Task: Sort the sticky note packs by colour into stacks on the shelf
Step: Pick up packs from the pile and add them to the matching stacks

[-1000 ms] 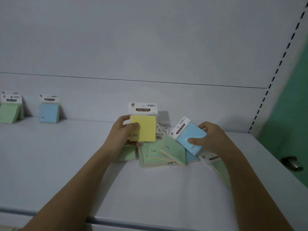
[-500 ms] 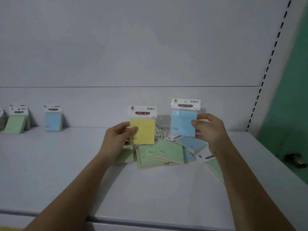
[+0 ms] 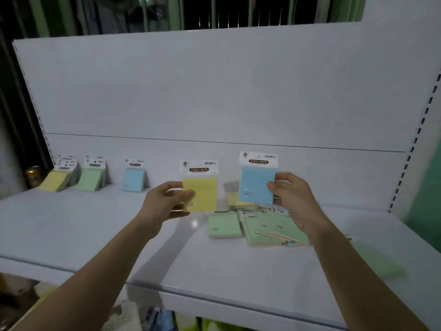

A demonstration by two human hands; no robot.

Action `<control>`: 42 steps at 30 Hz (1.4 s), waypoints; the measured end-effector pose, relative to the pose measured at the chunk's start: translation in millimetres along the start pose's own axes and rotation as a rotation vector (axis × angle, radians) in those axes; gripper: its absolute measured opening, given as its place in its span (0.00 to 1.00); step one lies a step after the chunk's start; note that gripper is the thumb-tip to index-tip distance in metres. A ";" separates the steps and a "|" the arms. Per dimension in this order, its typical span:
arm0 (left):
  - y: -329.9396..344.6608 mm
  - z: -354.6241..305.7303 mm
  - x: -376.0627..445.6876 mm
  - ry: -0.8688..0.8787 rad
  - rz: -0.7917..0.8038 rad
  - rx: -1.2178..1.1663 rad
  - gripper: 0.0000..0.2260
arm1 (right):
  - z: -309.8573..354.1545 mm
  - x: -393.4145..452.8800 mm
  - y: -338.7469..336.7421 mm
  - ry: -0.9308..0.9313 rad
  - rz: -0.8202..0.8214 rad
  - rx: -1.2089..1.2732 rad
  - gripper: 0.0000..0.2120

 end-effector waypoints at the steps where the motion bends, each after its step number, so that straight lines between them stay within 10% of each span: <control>1: -15.4 -2.8 -3.9 -0.007 -0.013 -0.009 0.13 | 2.4 -1.1 13.7 -0.003 0.018 -0.009 0.08; 21: -337.1 -22.3 -91.3 -0.064 -0.246 0.015 0.14 | -9.3 -52.0 329.4 0.016 0.146 0.003 0.08; 42: -452.8 -9.3 75.0 -0.168 -0.183 0.114 0.16 | -57.3 85.1 451.1 0.097 0.103 0.037 0.08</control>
Point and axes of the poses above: each hand's wrist, its own x-axis towards the middle knuckle, its own y-axis out of the palm, z = x × y, the point moved 5 cm from there along x, towards the middle knuckle, and after that the axes turned 5 degrees about z, right-handed, at the moved point
